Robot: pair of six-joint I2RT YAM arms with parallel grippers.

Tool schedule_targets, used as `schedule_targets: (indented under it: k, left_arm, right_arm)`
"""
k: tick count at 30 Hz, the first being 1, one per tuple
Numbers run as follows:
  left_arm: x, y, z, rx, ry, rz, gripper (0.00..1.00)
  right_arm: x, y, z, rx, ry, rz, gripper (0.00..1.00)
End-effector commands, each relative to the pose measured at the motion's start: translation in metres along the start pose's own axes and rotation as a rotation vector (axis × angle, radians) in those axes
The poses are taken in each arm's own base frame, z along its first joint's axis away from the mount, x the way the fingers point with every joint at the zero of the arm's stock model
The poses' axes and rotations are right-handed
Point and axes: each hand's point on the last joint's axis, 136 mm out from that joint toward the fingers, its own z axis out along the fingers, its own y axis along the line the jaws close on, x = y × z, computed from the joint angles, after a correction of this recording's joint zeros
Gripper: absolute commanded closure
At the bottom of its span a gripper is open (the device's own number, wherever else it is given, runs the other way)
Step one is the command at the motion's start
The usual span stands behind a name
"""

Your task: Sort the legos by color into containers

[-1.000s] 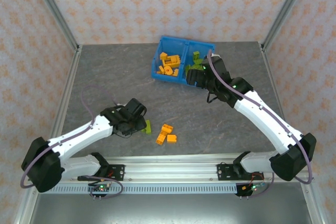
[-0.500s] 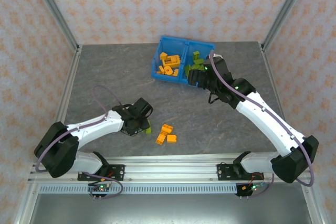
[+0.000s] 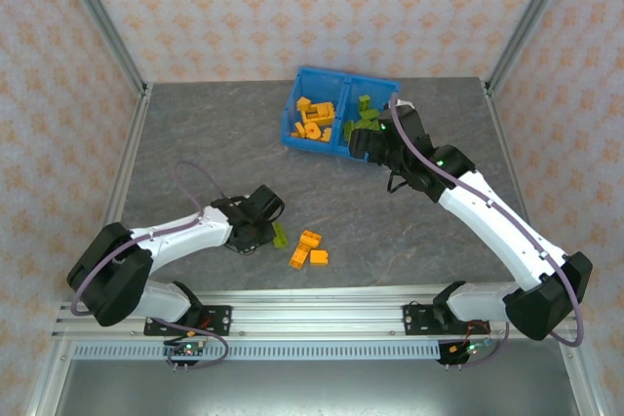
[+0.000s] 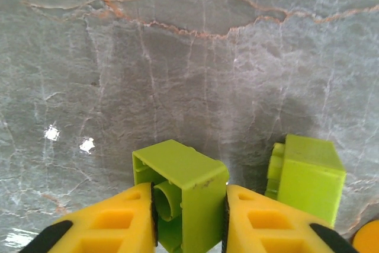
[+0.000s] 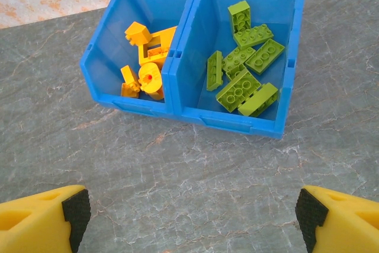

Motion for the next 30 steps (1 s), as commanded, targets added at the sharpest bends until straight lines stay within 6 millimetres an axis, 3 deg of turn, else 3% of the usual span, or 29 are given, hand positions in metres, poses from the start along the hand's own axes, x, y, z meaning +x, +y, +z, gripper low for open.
schedule_targets:
  k: [1, 7, 12, 15, 20, 25, 30]
  left_arm:
    - [0.0, 0.017, 0.006, -0.065, -0.02, 0.001, 0.79]
    - [-0.011, 0.013, -0.011, -0.045, -0.066, 0.015, 0.85]
    - [-0.031, -0.004, -0.045, 0.024, -0.144, 0.048, 0.86]
    - [-0.042, -0.024, -0.069, 0.103, -0.181, 0.098, 0.86]
    - [-0.059, -0.08, -0.112, 0.28, -0.224, 0.221, 0.87]
    - [-0.085, -0.147, -0.148, 0.407, -0.288, 0.333, 0.87]
    - [-0.106, -0.225, -0.164, 0.519, -0.309, 0.415, 0.88]
  right_arm:
    - [-0.003, -0.004, -0.006, 0.015, -0.012, -0.004, 0.09]
    - [-0.005, -0.003, -0.008, 0.012, -0.012, 0.0, 0.09]
    - [-0.006, -0.003, -0.009, 0.012, -0.016, 0.001, 0.09]
    - [-0.006, -0.003, -0.01, 0.009, -0.017, 0.005, 0.09]
    - [-0.01, -0.008, -0.016, 0.032, -0.039, 0.021, 0.08]
    - [-0.02, -0.032, -0.035, 0.116, -0.132, 0.085, 0.08]
    - [-0.021, -0.054, -0.057, 0.169, -0.2, 0.136, 0.06]
